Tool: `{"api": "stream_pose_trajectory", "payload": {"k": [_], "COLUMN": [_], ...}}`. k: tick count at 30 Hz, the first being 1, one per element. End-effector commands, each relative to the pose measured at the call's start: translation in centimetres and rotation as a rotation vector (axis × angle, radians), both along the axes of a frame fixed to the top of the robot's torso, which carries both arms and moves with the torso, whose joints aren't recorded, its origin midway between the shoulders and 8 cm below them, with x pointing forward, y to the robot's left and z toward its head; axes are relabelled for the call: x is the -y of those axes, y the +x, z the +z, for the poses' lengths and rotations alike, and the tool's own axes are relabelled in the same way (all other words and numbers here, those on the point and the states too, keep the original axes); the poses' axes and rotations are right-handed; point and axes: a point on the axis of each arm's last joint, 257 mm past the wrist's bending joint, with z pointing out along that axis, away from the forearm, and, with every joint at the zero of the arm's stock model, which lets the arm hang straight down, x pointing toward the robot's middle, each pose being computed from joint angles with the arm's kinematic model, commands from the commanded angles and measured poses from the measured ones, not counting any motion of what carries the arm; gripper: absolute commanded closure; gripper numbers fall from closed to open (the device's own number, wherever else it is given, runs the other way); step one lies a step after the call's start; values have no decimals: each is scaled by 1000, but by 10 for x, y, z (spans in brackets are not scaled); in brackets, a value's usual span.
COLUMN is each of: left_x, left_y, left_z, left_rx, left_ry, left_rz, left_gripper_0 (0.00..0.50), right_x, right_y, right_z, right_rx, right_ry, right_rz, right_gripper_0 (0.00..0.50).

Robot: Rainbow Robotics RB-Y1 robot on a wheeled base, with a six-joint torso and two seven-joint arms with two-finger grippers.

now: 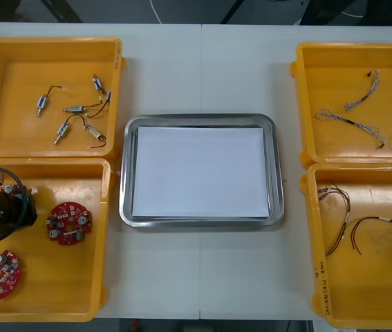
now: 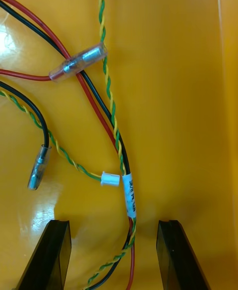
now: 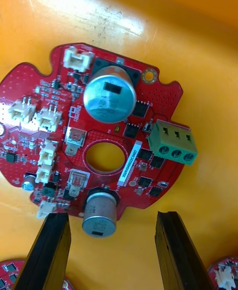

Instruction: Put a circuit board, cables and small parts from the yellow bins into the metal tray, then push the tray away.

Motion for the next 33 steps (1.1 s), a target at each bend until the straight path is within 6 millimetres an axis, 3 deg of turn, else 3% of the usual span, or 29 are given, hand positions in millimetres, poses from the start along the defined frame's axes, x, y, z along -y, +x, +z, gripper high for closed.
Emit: {"api": "stream_pose_trajectory", "payload": {"k": [1,11,12,13,15,16,17,18,21,29,33], "left_x": [3,3,4,5,5,5,5,4,5,4,2], "left_y": [-4,1,0,0,0,0,0,0,-1,0,2], "left_z": [-9,-6,-6,-7,-8,-8,-9,-9,-10,-8,2], "left_rx": [19,33,31,31,28,28,27,26,24,27,37], "left_ry": [-27,-22,-22,-22,-19,-15,-7,-1,1,-9,-28], "left_rz": [73,70,67,66,62,62,59,59,56,58,53], "left_gripper_0": [0,0,0,0,19,90,328,497,500,500,500], "right_x": [9,6,5,5,5,5,4,4,2,1,1], "right_y": [5,4,4,4,4,4,4,4,4,8,8], "right_z": [2,-2,-3,-3,-3,-3,-3,-3,-3,4,17], "right_rx": [-1,-5,-6,-6,-6,-6,-5,-5,-4,11,4], "right_ry": [-58,-51,-49,-49,-47,-47,-44,-40,-33,-26,-25], "right_rz": [59,60,60,60,61,61,61,57,55,54,60], "right_gripper_0": [0,0,116,199,331,363,412,448,500,500,500]}}
